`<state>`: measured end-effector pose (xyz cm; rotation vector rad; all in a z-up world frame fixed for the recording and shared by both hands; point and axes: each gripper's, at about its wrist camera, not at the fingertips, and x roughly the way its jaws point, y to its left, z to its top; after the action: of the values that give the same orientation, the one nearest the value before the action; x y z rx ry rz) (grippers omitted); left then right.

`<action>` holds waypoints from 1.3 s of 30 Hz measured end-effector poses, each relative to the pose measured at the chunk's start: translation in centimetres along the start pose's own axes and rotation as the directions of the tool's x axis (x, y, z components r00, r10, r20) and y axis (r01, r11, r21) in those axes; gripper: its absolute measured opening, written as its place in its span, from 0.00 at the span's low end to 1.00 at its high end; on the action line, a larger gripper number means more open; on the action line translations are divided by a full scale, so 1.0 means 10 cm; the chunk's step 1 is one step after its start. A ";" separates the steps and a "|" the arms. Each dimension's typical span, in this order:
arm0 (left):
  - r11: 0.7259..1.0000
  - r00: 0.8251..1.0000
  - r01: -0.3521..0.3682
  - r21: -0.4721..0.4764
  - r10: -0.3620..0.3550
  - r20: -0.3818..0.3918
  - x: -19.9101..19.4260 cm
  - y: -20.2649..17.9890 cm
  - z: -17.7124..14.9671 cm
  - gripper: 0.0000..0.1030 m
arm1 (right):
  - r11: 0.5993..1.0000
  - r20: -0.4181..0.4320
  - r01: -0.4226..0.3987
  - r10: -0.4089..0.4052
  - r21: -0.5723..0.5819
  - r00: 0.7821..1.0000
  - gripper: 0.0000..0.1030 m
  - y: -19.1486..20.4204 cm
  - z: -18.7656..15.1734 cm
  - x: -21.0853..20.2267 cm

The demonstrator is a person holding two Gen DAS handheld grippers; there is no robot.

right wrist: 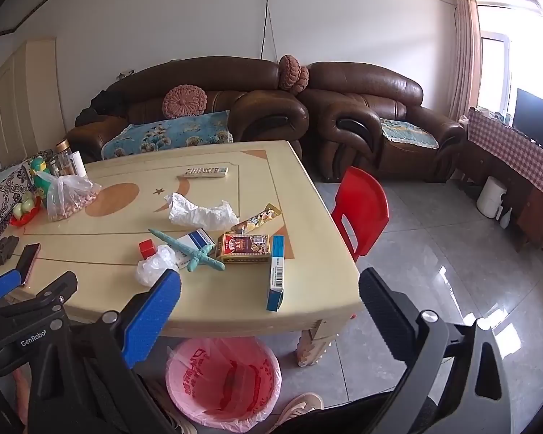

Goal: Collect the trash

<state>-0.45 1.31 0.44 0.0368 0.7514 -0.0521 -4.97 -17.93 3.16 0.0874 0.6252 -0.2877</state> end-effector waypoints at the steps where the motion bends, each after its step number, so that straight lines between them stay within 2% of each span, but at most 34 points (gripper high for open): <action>1: 1.000 1.000 0.005 0.002 -0.005 0.001 -0.01 0.02 0.00 0.94 | 1.000 0.001 -0.003 0.003 0.003 1.000 0.94 -0.01 0.02 -0.02; 3: 1.000 1.000 -0.005 0.015 0.005 0.003 0.02 -0.14 -0.01 0.94 | 1.000 0.002 -0.001 0.001 0.002 1.000 0.94 0.00 0.03 -0.02; 7: 1.000 1.000 -0.018 0.025 0.018 -0.003 0.02 -0.17 -0.01 0.94 | 1.000 0.002 -0.004 0.004 -0.005 1.000 0.94 -0.02 0.04 -0.02; 39: 0.999 0.999 -0.026 0.020 0.027 -0.043 0.04 -0.09 0.02 0.94 | 1.000 0.001 -0.011 0.011 -0.001 1.000 0.94 -0.02 0.03 0.00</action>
<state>-0.04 0.38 0.34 0.0663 0.7935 -0.0331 -4.90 -18.19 3.41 0.0901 0.6236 -0.2766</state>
